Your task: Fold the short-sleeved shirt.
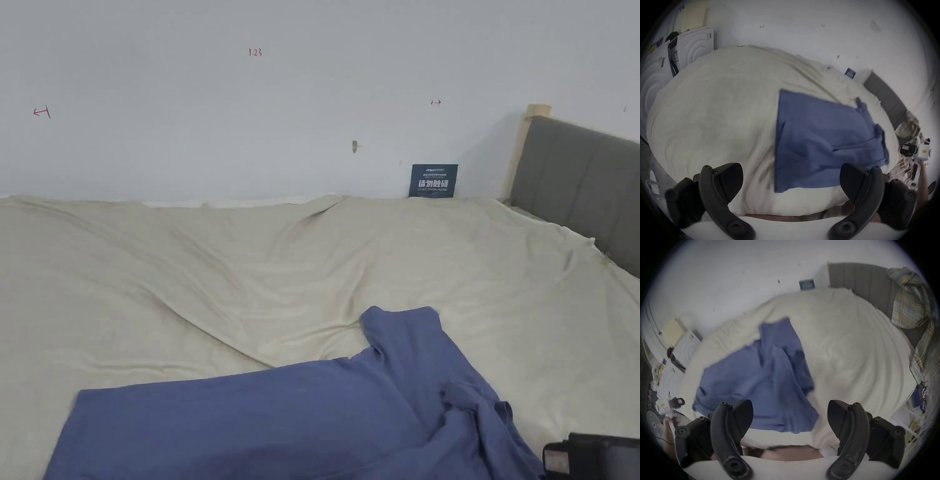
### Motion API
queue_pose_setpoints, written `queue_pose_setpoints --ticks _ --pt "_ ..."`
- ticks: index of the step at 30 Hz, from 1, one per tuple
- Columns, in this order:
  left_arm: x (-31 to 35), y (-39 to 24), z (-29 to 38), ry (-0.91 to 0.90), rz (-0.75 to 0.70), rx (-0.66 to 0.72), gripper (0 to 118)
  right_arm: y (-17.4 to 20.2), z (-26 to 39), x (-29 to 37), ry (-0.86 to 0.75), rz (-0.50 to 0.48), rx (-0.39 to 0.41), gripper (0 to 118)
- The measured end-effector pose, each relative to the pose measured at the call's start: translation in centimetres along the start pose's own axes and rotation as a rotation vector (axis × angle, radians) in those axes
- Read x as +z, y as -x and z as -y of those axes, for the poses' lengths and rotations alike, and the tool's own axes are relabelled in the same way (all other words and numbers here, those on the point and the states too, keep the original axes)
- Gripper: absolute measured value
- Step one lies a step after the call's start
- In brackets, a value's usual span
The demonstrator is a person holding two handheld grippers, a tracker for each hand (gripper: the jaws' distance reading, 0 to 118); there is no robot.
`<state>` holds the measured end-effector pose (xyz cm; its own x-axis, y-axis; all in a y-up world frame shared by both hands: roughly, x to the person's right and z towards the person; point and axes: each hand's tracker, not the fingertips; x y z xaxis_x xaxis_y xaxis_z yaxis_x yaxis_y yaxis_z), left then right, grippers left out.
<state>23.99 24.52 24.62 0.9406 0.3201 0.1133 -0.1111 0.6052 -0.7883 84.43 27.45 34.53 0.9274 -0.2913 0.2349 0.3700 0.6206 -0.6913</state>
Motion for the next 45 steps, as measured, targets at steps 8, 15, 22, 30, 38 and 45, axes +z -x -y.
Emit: queue_pose_setpoints --ticks 8,15,22,30,38,45 --pt "3.7 -5.5 0.4 -0.257 0.079 -0.119 0 7.2 2.3 3.1 -0.248 -0.329 0.133 0" --pt "1.8 -6.4 -5.1 -0.253 0.060 -0.203 0 8.7 -0.3 0.2 -0.218 -0.335 0.162 0" --pt "-12.7 -1.2 -16.4 0.023 -0.128 -0.167 13 9.5 -1.8 -2.7 -0.146 -0.463 0.121 0" --pt "-23.2 2.8 -16.6 0.210 -0.082 -0.101 118 9.3 -1.8 -7.0 -0.054 -0.334 0.218 0" --pt "-21.2 0.2 -14.5 0.160 -0.157 -0.358 6 9.9 -1.3 -10.3 -0.001 -0.346 0.223 0" --pt "-20.7 -2.0 -13.6 0.132 -0.143 -0.400 5 9.5 -2.8 -11.4 -0.038 -0.366 0.175 0"
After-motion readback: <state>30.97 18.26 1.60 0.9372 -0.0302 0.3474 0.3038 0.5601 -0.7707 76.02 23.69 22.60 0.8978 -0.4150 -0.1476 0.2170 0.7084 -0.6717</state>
